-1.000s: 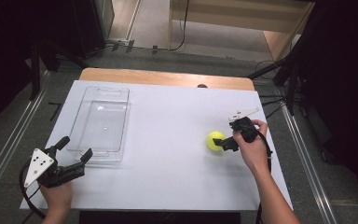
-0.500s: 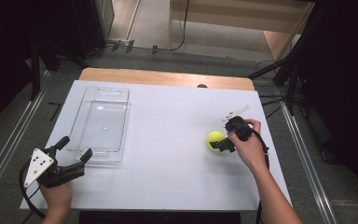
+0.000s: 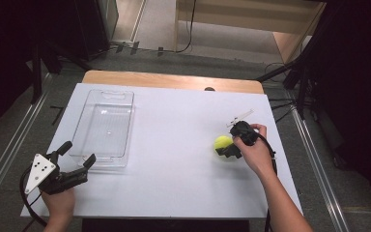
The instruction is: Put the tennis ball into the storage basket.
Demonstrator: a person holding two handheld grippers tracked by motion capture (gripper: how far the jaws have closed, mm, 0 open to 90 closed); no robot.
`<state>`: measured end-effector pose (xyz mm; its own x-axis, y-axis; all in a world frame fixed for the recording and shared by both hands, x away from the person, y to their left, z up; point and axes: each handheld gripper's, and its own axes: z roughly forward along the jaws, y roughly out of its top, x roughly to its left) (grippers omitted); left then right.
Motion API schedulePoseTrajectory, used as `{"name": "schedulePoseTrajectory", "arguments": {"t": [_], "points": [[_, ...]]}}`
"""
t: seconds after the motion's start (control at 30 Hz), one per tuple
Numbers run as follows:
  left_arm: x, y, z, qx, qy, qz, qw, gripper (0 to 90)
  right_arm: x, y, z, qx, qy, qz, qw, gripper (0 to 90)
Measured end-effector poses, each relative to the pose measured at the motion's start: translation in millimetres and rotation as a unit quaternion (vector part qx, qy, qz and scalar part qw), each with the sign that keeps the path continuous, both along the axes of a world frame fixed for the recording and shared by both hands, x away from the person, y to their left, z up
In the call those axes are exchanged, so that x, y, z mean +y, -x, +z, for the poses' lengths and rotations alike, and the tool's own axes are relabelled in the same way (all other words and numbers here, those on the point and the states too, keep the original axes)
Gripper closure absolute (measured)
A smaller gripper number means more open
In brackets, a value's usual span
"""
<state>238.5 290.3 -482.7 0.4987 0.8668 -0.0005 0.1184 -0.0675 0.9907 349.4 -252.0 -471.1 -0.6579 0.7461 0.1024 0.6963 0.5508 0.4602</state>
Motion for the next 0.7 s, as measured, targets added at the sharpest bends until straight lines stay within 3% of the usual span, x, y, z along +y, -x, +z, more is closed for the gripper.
{"name": "schedulePoseTrajectory", "arguments": {"t": [0.7], "points": [[0.3, 0.4, 0.1, 0.000, 0.000, 0.001, 1.0000, 11.3, 8.3, -5.1, -9.6, 0.012, 0.026, 0.012, 0.9995, 0.0]]}}
